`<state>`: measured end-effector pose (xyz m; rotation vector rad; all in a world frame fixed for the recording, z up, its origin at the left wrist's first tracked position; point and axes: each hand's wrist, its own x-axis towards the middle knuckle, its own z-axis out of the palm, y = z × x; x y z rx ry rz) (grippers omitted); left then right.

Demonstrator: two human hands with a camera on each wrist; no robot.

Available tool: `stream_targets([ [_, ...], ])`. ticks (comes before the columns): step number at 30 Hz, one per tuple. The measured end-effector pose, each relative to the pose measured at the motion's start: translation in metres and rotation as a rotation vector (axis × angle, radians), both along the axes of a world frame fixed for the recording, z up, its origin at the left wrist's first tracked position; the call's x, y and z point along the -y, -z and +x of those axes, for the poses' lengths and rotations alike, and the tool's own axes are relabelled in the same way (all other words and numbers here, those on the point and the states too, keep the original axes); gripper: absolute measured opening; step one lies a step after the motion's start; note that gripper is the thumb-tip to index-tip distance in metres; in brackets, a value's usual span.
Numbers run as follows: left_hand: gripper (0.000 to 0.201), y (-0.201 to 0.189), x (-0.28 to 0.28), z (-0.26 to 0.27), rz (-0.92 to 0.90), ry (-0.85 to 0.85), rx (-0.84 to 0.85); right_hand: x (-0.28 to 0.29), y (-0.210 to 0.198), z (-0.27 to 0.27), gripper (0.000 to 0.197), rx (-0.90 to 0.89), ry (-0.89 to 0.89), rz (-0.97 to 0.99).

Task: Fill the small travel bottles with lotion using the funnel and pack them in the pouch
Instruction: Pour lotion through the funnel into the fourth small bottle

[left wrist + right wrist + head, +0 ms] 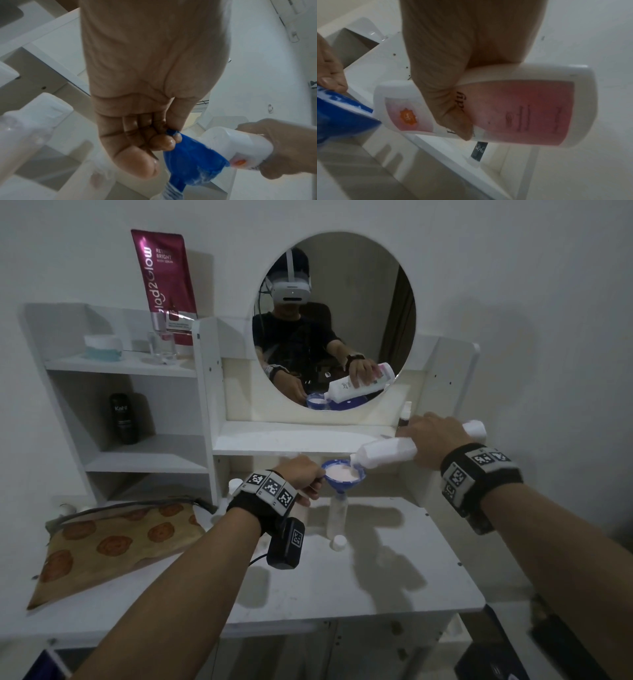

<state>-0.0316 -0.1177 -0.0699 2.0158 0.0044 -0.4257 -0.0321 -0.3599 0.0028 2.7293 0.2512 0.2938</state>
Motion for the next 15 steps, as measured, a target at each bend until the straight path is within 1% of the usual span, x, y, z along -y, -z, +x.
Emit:
stream_targets([
  [5,0.028,0.001,-0.002,0.001,0.009,-0.005,-0.004,0.013,0.026,0.0,0.038,-0.034,0.045,0.283],
  [9,0.028,0.002,-0.002,0.002,0.022,-0.003,0.003,0.021,0.051,-0.002,0.055,-0.084,0.108,0.428],
  [11,0.028,0.003,-0.001,0.003,0.03,0.001,0.007,0.024,0.065,-0.002,0.068,-0.109,0.107,0.517],
  [12,0.028,0.003,-0.001,0.004,0.035,0.003,0.01,0.025,0.071,-0.001,0.07,-0.124,0.107,0.569],
  [15,0.028,0.004,-0.001,0.005,0.041,0.008,0.015,0.026,0.091,-0.001,0.055,-0.138,0.104,0.699],
])
